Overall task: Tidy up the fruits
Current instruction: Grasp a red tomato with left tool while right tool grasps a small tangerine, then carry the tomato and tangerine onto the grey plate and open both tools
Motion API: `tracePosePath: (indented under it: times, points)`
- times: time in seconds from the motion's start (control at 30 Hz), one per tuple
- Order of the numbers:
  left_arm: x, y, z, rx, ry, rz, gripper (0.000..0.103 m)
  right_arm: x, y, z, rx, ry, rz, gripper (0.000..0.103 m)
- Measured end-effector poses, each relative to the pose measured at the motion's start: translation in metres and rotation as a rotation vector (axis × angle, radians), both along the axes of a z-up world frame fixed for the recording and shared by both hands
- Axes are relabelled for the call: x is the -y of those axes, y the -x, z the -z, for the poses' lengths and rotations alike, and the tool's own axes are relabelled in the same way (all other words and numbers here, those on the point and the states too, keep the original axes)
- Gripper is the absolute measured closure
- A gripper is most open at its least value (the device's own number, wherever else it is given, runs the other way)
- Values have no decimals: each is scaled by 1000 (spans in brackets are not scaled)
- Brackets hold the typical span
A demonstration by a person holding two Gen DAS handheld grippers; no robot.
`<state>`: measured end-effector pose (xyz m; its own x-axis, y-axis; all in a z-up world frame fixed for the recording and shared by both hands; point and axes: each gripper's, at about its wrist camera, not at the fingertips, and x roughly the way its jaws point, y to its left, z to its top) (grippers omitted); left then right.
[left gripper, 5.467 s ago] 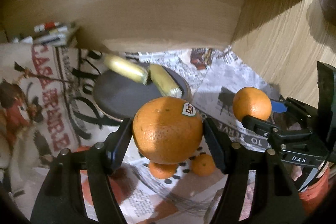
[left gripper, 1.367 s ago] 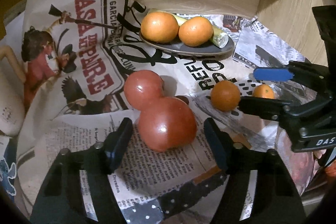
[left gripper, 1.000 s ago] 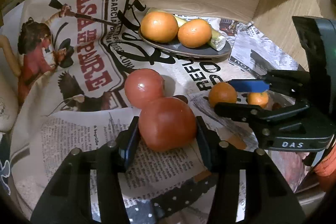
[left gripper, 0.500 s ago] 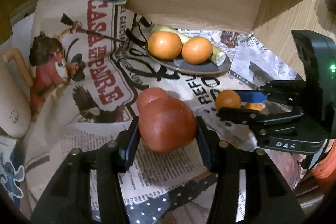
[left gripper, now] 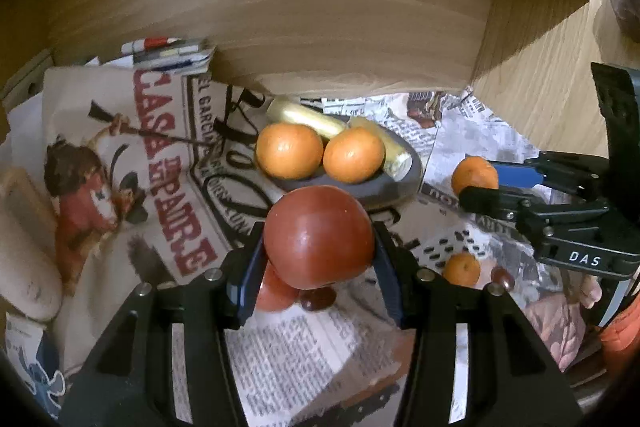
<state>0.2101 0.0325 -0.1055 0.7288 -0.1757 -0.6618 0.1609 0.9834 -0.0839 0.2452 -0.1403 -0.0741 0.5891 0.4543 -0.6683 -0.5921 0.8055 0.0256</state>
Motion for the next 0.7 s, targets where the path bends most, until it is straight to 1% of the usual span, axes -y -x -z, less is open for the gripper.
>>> tracePosePath:
  times: [0.37,0.5,0.7]
  points:
    - [10,-39,-3,0,-20,-5,52,19,-21,-11,43,-9,46,68]
    - [12,-52,-2,-10,-20,-5,52,22,-33,-12,39,-3,56,68]
    - [18,-71,8,-37,-35,15,52,22,-56,-9,30,11,64,68]
